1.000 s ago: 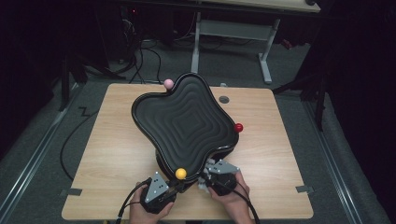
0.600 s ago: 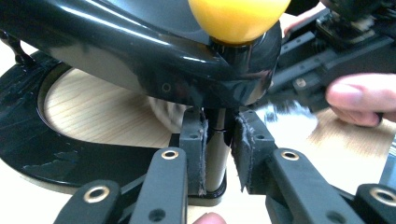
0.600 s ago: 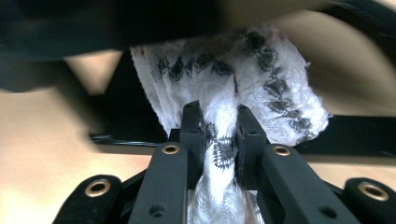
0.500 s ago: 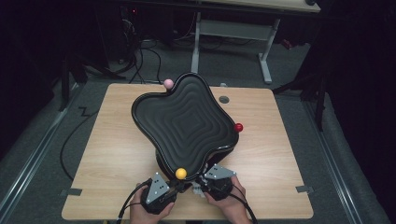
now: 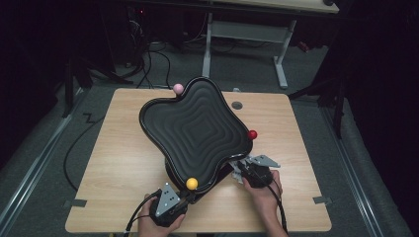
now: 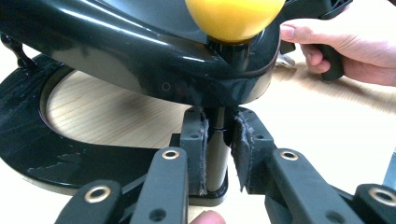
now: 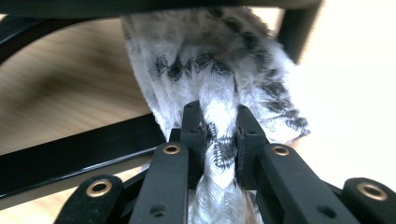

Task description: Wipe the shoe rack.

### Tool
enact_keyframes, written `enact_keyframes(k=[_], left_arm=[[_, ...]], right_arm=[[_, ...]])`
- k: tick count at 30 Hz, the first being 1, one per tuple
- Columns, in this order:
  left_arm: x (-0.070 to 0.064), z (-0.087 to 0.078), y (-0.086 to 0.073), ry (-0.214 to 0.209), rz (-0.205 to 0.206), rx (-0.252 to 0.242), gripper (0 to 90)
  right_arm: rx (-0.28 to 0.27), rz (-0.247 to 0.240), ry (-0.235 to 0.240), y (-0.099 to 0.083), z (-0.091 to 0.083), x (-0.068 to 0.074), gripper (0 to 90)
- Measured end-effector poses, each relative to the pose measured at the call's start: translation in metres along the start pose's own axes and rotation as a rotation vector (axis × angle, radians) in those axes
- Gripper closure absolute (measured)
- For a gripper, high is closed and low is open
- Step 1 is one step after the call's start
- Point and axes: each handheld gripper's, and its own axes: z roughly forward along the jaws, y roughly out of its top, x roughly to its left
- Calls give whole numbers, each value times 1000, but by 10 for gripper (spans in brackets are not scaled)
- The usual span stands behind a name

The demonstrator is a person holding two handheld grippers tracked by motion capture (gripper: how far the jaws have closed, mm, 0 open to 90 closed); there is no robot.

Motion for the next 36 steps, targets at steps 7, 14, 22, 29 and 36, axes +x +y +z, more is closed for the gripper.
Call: enact_keyframes(k=[7,14,22,29,36], left_arm=[[-1,1,1,2,-1,-1,752],[-1,3,1,2,-5,-1,751],[-1,2,1,-1,-7,-2,751],[-2,3,1,-1,-8,-6,751],[-4,6,1,1,-6,-10,751]], right_arm=[[27,-101,117,-7,-7,36,786],[56,-188,257,-12,-16,89,784],[66,-229,334,-14,-18,106,785],[20,-135,129,-7,-7,55,787],[17,-71,-36,10,8,5,787]])
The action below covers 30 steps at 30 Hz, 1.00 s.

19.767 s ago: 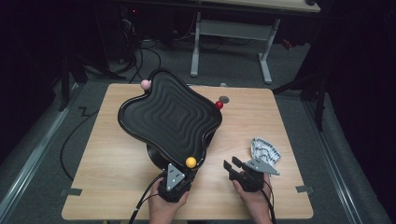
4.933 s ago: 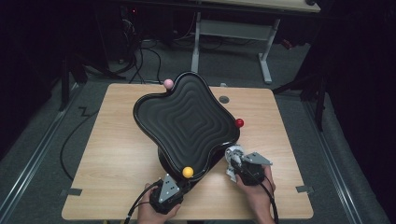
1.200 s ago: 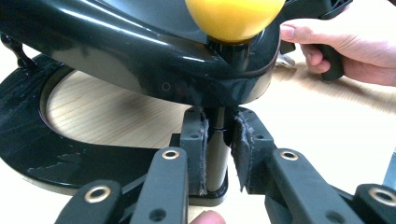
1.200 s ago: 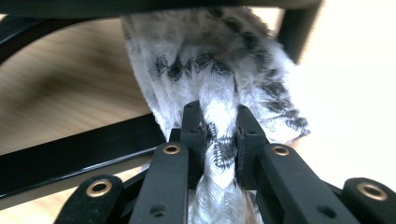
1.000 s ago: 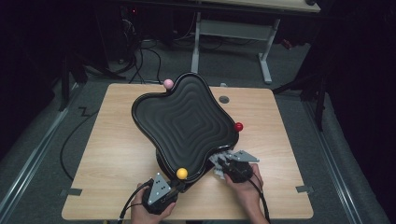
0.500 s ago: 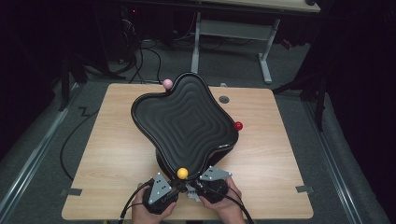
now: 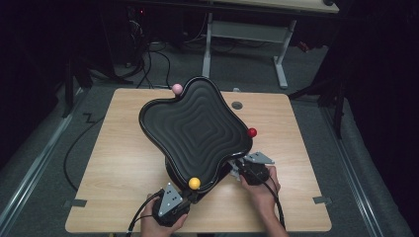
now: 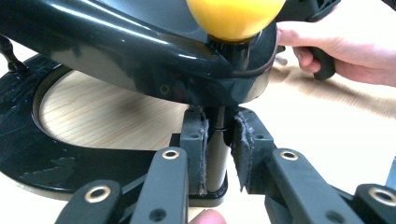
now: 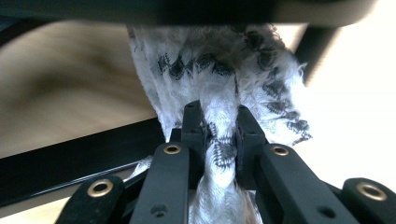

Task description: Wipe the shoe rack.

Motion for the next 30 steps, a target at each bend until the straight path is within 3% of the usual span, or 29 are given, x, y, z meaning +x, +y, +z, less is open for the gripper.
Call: enact_keyframes(k=[2,4,6,9,13,15,19,21,25,27,30], left_arm=[[-1,1,0,-1,-1,-1,751],[-3,4,1,-1,2,-3,752],[-7,9,3,3,4,-5,751],[-12,16,6,6,7,-6,751],[-14,23,10,-3,9,0,751],[-15,26,12,-6,13,0,751],[-20,33,14,-18,18,-3,751],[-24,37,16,-22,23,-5,751],[-30,46,18,-17,21,-15,750],[-33,51,21,-12,20,-15,750],[-39,62,26,-8,18,-16,750]], right_arm=[[3,11,20,-2,-2,1,786],[3,-13,79,-7,-7,11,785],[-4,-37,166,-14,-14,28,785],[-3,-90,242,-24,-26,60,786],[19,-143,299,-28,-39,88,788],[28,-144,283,-30,-44,93,791],[46,-86,306,-31,-49,81,793],[56,-73,283,-32,-53,70,793],[60,-39,197,-38,-63,38,794],[57,21,148,-39,-69,12,793],[69,70,54,-42,-75,-18,792]])
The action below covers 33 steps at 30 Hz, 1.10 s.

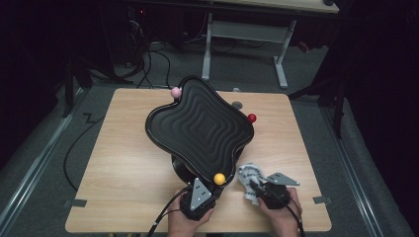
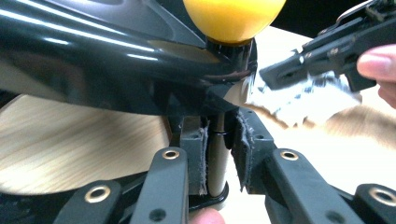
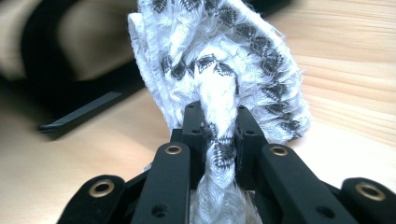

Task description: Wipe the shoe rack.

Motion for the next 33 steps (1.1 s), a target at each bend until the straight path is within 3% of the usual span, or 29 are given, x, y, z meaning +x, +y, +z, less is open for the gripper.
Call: enact_keyframes(k=[3,5,8,13,15,17,24,30,33], left_arm=[[-3,9,4,-8,1,-4,750],[-3,12,5,-22,-6,-9,744],[0,7,3,-62,-9,0,632],[9,-15,-4,-97,29,12,562],[15,-26,-9,-88,38,15,558],[23,-34,-14,-73,23,16,557],[65,-59,-28,47,-112,1,557],[86,-65,-34,120,-192,5,557],[94,-67,-37,148,-223,8,558]], right_arm=[[3,28,-94,-3,-3,-23,757],[-1,70,-136,-4,-7,-34,671],[-50,94,-143,-2,-21,-33,551],[-93,79,-109,-1,-35,-13,469],[-99,79,-47,0,-36,-1,463],[-116,61,6,1,-36,13,464],[-121,-24,95,2,-22,59,461],[-113,-76,156,2,-8,88,462],[-116,-92,158,5,0,97,489]])
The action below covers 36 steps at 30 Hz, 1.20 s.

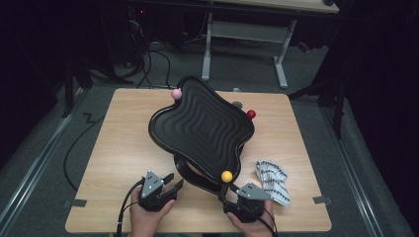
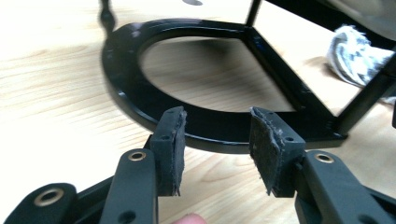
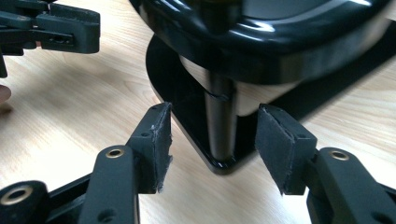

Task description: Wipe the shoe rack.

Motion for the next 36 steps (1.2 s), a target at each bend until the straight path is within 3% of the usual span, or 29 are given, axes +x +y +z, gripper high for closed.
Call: enact_keyframes(k=[2,5,10,16,24,27,31,36], left_arm=[[4,1,0,10,-20,-1,561],[9,5,1,27,-34,4,562],[20,11,4,40,-69,6,577],[30,21,13,44,-93,0,576],[45,56,32,63,-110,25,576],[47,75,40,52,-142,29,576],[47,94,53,68,-130,11,631],[51,103,69,60,-66,18,703]], right_arm=[[-12,-1,-31,2,4,3,553],[-21,-18,-74,3,7,5,737],[-24,-44,-78,-1,2,0,748],[-30,-31,-101,-5,-6,-16,748],[-38,43,-170,-10,-20,-49,747],[-47,55,-175,-11,-20,-55,744],[-51,59,-179,-11,-20,-55,743],[-67,58,-200,-11,-18,-53,740]])
